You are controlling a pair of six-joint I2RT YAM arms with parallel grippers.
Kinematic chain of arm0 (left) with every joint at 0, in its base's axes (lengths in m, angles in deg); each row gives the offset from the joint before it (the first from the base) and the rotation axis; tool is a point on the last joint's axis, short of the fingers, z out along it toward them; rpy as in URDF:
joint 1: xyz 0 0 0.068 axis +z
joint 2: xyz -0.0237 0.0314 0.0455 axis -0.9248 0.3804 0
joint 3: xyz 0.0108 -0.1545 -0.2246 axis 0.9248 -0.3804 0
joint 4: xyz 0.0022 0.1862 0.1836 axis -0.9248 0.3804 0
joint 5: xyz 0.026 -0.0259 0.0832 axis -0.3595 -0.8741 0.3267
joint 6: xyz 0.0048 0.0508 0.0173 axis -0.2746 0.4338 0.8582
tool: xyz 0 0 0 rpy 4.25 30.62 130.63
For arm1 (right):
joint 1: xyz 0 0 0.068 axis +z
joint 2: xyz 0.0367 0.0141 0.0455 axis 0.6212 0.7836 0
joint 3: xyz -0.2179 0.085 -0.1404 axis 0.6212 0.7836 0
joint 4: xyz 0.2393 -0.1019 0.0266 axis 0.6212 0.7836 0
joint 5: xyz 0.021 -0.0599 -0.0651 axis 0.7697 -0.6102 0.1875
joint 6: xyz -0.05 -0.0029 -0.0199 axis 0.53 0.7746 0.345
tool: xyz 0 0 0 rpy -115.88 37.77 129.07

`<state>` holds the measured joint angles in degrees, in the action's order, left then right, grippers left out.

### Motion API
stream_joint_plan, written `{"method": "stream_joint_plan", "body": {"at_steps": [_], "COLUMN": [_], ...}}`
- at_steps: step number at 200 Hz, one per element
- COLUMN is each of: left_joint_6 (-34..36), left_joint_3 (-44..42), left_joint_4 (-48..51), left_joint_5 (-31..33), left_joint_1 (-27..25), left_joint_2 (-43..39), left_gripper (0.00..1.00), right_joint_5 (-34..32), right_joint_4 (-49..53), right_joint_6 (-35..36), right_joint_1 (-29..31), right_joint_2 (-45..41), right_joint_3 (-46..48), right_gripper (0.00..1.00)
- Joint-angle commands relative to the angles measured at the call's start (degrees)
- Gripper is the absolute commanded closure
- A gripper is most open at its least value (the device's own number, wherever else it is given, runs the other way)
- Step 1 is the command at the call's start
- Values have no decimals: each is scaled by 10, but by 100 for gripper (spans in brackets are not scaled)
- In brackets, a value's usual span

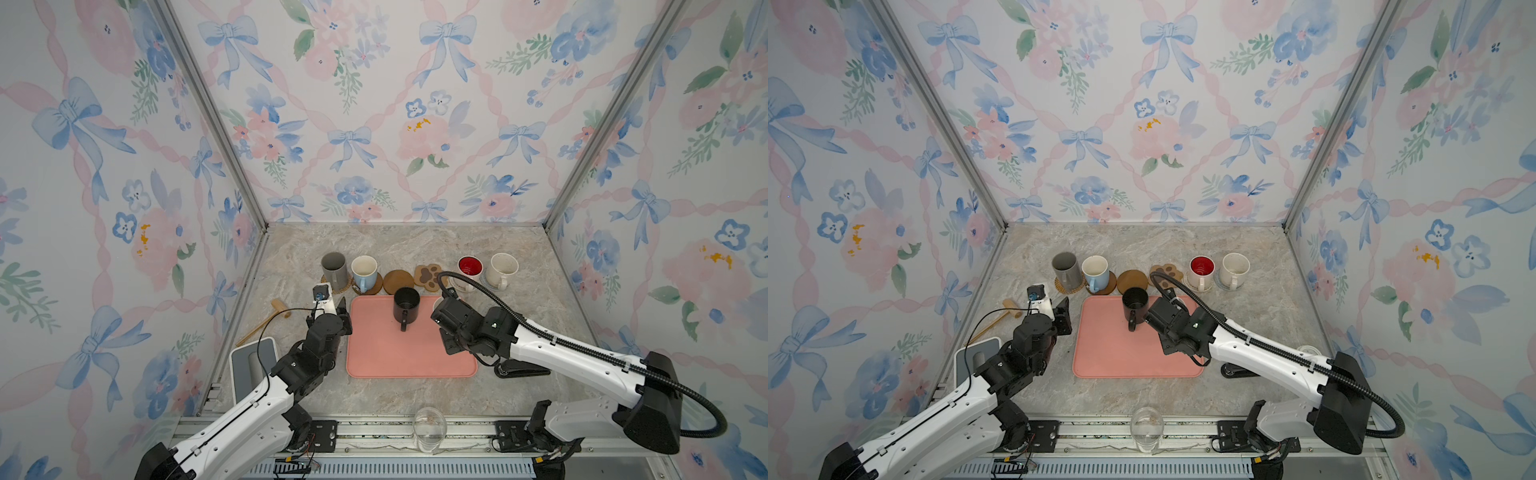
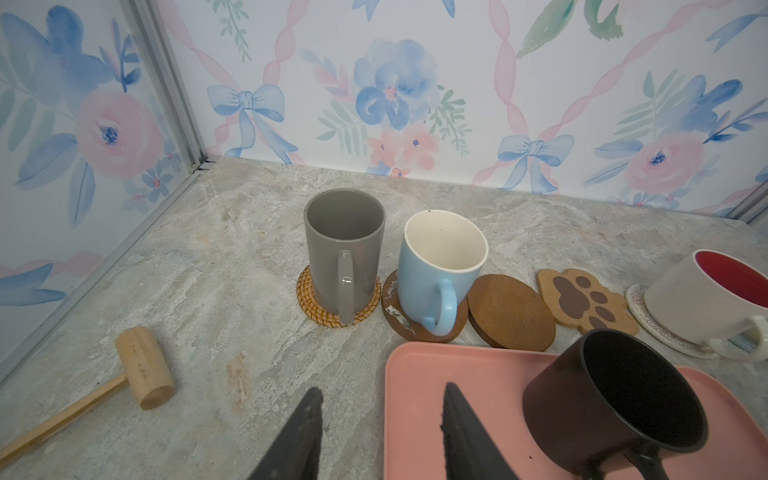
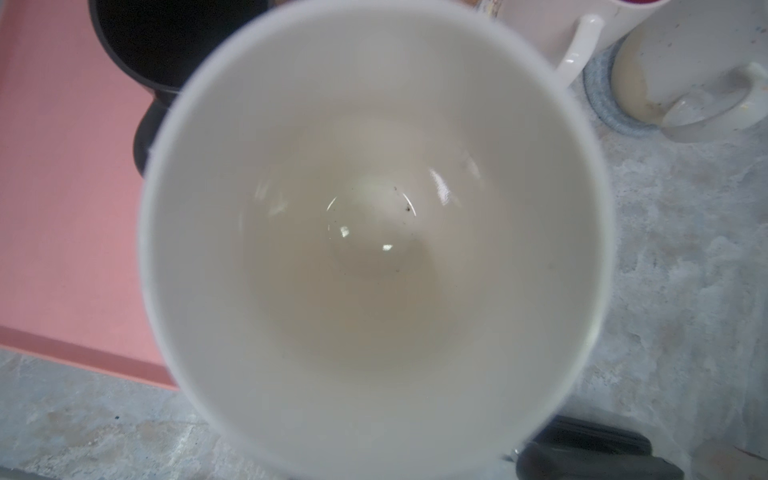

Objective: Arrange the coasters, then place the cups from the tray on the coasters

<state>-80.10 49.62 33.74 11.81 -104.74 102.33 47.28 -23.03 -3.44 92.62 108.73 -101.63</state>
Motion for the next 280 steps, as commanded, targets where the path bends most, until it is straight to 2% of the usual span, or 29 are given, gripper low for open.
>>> {"method": "stream_joint_plan", "body": {"at_steps": [1, 116, 223, 280], "left_joint_6": [11, 12, 14, 15], "left_joint_3": [-2, -2, -2, -2], "left_joint_4": [-16, -17, -15, -16], "left_joint_5": [-7, -9, -11, -14], "left_joint_1": [3, 4, 3, 5], "left_joint_2": [1, 2, -6, -5], "left_gripper": [57, 57, 57, 56], "right_joint_5": [-15, 47, 71, 87], "right_joint_4": [-42, -98, -99, -118], "right_joint_6": [43, 129, 160, 161], "right_joint_1": [-27, -133, -189, -215], "right_joint_2": [-7, 134, 277, 322], "right_joint_3": [-21, -158, -275, -295], "right_gripper": [100, 100, 100, 100]}}
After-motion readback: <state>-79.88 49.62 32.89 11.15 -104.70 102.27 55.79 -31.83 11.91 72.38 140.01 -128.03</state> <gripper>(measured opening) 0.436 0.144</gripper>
